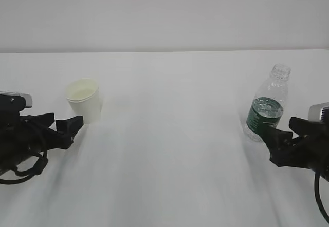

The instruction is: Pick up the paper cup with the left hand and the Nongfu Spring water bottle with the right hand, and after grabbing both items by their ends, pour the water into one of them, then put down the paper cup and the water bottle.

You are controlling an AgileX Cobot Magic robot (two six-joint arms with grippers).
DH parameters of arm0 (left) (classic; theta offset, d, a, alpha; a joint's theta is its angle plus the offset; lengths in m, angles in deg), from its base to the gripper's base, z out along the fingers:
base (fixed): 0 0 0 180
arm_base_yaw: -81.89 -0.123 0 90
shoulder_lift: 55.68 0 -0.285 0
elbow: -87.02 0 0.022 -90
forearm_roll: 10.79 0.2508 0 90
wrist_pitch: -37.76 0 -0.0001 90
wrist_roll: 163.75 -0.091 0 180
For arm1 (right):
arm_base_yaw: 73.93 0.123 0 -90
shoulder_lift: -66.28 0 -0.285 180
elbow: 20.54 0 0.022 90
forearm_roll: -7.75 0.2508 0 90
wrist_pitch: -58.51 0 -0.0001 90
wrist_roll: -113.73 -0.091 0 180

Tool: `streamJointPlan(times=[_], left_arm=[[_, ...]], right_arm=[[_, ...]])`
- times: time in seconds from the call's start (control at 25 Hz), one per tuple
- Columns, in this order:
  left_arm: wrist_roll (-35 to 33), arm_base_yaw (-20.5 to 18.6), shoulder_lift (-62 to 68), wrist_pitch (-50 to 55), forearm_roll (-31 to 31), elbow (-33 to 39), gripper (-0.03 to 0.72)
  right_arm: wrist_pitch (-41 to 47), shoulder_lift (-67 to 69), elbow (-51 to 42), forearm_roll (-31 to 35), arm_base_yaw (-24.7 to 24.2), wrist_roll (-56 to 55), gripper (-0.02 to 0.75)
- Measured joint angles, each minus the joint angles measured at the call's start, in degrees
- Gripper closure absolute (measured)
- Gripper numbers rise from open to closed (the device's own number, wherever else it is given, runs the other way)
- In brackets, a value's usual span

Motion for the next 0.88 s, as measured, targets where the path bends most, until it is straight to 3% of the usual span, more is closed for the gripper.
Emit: streamJointPlan(times=[0.48, 0.88], left_arm=[[2.2, 0.0, -9.5, 0.0, 0.0, 8.2, 0.1], [7.3, 0.0, -22.1, 0.0, 3.1, 10.1, 0.101]], right_arm=[[0.0, -9.1, -5.1, -0.2, 0.0, -5.0, 0.15], [0.0, -17.3, -9.5, -3.9, 0.0, -8.6, 0.214]])
